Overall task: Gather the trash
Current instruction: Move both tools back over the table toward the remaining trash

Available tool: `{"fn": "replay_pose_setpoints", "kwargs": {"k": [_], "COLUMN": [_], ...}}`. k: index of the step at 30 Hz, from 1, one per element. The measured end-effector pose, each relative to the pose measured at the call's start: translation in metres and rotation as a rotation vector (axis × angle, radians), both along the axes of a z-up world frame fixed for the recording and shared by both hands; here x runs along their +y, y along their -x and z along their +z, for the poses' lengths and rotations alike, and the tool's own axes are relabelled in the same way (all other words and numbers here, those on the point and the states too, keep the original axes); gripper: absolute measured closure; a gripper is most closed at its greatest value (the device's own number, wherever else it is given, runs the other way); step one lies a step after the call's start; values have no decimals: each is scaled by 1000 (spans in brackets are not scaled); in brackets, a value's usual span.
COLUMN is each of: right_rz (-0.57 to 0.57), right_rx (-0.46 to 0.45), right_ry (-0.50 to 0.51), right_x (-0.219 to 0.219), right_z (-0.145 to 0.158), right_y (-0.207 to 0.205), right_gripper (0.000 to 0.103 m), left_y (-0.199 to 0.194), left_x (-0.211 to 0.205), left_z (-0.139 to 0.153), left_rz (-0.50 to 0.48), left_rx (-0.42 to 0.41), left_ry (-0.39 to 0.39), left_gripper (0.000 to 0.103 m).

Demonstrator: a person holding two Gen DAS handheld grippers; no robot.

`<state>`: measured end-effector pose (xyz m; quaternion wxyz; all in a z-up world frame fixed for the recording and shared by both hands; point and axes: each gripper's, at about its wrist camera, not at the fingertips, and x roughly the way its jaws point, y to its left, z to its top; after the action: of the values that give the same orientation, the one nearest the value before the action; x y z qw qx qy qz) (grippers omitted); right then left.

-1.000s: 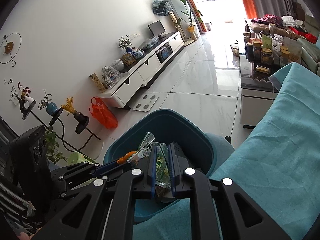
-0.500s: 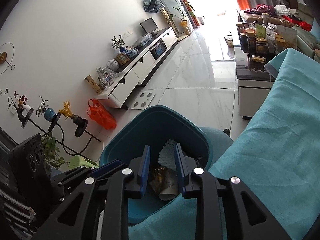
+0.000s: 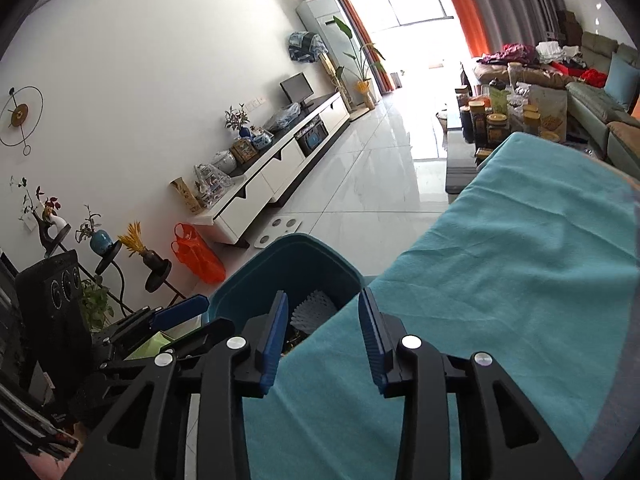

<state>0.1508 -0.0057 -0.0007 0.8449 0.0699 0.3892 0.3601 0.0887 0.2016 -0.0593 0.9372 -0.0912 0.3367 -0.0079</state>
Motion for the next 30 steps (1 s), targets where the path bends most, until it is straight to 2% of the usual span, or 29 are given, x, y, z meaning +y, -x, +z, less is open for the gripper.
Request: {"fn": "replay_pose_setpoints", "kwargs": {"k": [7, 11, 18, 30], "right_rz": [-141, -254, -451, -706], "right_rx": [-79, -84, -71, -41], "right_ry": [4, 16, 38, 46], "right_x": [-86, -135, -218, -322], "right_z": [17, 19, 10, -10], "right_y": [30, 44, 74, 116], "right_gripper": [65, 64, 64, 57], "left_y": [-7, -14, -32, -74], "left_x": [-68, -114, -185, -292], "left_z": [14, 16, 19, 22], "left_rz": [-170, -272, -381, -545], "left_rx": [-43, -43, -33, -20], "left_ry": [-1, 2, -24, -63], "left_gripper": [32, 32, 32, 24]}}
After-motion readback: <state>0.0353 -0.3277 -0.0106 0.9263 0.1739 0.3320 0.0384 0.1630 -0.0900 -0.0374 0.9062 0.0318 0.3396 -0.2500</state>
